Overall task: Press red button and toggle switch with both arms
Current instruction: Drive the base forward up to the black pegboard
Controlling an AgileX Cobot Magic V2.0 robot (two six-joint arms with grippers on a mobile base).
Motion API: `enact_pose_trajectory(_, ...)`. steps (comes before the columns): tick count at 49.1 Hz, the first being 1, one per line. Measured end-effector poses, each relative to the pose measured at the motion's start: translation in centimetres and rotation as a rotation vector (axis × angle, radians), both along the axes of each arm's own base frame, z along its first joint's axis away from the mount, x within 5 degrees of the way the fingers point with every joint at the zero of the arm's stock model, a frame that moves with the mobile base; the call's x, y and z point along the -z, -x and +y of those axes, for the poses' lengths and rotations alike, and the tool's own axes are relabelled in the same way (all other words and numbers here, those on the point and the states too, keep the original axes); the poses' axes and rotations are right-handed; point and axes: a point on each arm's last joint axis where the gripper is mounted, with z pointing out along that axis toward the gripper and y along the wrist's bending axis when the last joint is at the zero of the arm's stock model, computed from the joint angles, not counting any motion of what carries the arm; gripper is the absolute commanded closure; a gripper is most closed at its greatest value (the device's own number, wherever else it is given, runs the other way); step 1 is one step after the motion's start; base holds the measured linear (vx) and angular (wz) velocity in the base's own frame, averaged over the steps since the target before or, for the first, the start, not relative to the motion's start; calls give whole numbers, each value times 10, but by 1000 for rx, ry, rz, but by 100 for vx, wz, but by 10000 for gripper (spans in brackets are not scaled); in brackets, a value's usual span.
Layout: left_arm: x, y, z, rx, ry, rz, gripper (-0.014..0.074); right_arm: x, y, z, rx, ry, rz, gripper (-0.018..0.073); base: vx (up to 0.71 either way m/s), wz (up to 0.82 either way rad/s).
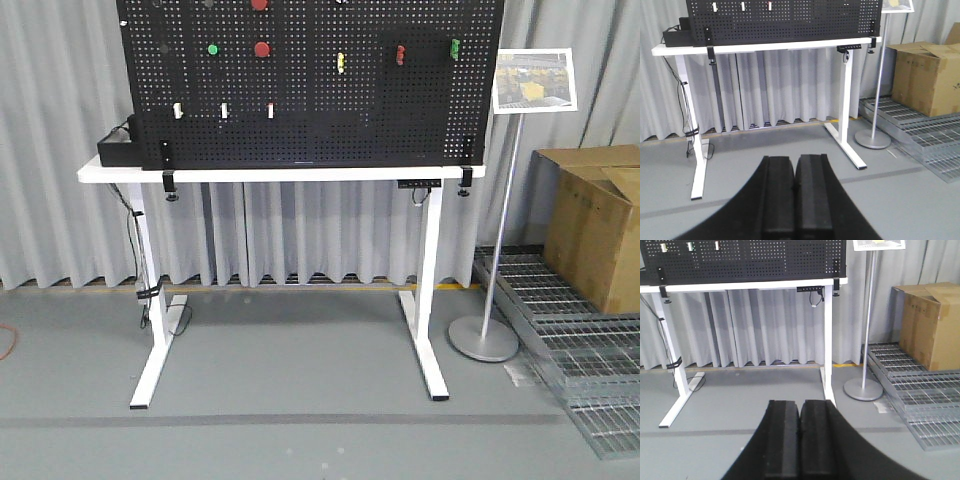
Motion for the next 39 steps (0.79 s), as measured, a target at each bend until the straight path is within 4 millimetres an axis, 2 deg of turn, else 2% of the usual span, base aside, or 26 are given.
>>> enact_pose_trajectory(39, 0, 0, 0, 0, 0, 0, 594, 0, 0, 0, 0, 0, 0, 562, 49, 0)
